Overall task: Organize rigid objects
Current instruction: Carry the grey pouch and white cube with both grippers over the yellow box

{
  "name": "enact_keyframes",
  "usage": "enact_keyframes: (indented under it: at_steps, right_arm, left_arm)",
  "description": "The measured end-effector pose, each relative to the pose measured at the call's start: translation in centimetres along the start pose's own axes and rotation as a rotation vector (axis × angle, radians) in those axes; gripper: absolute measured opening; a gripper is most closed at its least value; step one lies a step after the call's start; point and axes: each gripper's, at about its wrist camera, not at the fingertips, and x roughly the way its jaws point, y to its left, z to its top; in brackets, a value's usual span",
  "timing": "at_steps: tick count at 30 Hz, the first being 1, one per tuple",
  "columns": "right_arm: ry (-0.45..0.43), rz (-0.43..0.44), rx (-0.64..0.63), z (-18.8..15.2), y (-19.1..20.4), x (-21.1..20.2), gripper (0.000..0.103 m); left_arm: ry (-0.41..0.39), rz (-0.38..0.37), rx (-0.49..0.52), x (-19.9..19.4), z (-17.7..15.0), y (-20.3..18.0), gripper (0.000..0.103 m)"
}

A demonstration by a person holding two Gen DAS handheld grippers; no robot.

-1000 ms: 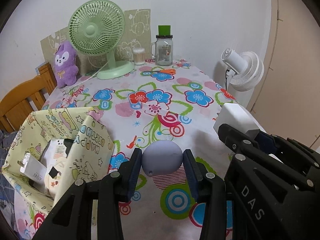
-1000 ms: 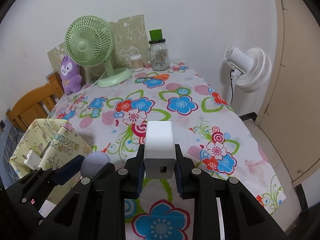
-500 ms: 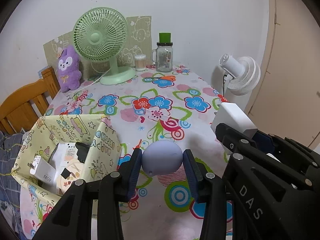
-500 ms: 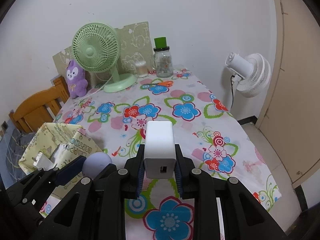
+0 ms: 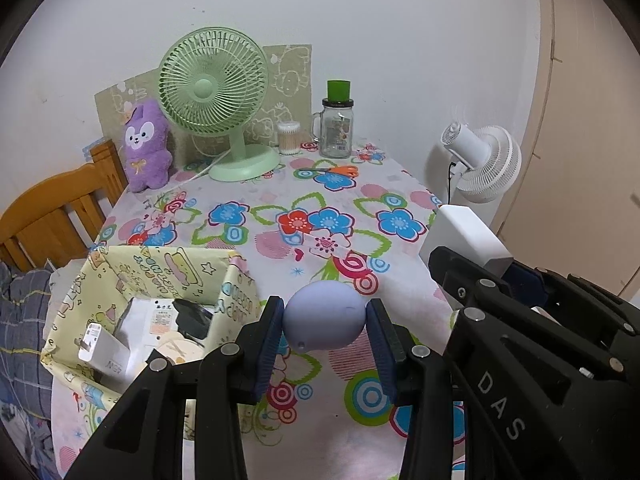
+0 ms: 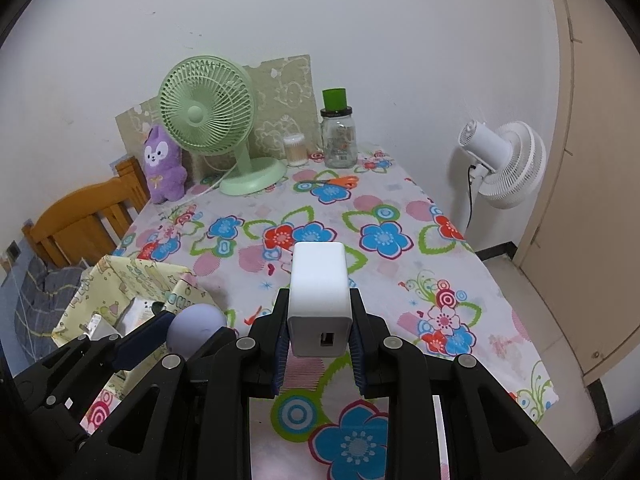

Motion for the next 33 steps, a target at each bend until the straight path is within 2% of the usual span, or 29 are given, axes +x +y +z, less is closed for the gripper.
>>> enact_keyframes:
  at_steps: [22, 33]
  right_arm:
    - [0.022, 0.022, -0.035, 1.3, 5.0, 1.4, 0.029]
    - [0.034, 0.061, -0.071, 1.8, 8.3, 2.9, 0.029]
  left_arm:
    - [0.013, 0.042, -0.013, 0.0, 1.0, 4.9, 0.043]
    - [0.039, 0.063, -0.041, 0.5, 1.0, 8.2, 0.043]
